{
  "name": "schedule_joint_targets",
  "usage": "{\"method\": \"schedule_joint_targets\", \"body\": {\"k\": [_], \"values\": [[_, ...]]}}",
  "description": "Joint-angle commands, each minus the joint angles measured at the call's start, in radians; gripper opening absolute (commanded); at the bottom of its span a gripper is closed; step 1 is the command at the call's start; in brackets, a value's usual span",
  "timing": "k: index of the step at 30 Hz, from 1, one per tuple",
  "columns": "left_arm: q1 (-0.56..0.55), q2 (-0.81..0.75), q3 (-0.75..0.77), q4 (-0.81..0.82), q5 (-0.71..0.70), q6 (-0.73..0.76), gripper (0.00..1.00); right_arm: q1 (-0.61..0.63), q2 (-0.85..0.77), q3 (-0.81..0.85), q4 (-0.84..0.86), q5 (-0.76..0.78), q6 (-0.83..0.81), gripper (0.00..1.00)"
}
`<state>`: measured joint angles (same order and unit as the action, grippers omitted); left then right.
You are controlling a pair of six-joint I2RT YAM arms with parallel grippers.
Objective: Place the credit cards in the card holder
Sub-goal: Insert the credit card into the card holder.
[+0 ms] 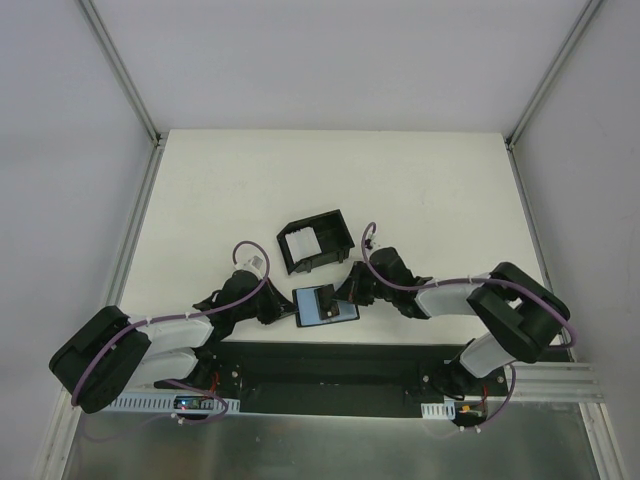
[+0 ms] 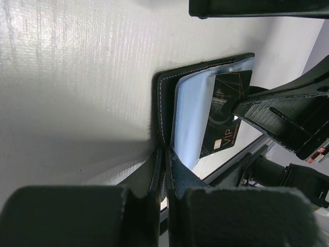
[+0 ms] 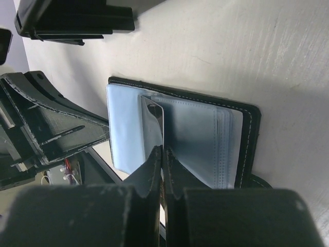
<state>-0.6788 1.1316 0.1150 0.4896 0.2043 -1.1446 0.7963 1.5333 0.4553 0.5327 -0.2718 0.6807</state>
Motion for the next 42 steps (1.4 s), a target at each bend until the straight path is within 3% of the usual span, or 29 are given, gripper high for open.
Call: {"method": "schedule_joint_targets", "body": {"k": [1,18,25,27,30,42], "values": [[0.005,0.005,-0.021,-0.065,-0.008,0.009,0.0,0.006,0.027,-0.003,0.01,0.011,0.003,0.0],[0.005,0.019,-0.014,-0.06,-0.006,0.011,0.0,0.078,0.073,0.075,-0.052,0.017,-0.003,0.02],[0.005,0.011,-0.015,-0.059,-0.006,0.013,0.0,0.072,0.022,0.163,-0.289,0.072,-0.133,0.22],[0.005,0.01,-0.017,-0.06,-0.006,0.013,0.0,0.072,0.008,0.168,-0.316,0.083,-0.144,0.31],[0.005,0.013,-0.017,-0.062,-0.005,0.013,0.0,0.072,-0.002,0.172,-0.345,0.101,-0.155,0.36],[0.005,0.014,-0.015,-0.06,-0.006,0.013,0.0,0.104,0.076,0.232,-0.33,0.04,-0.141,0.34]]}}
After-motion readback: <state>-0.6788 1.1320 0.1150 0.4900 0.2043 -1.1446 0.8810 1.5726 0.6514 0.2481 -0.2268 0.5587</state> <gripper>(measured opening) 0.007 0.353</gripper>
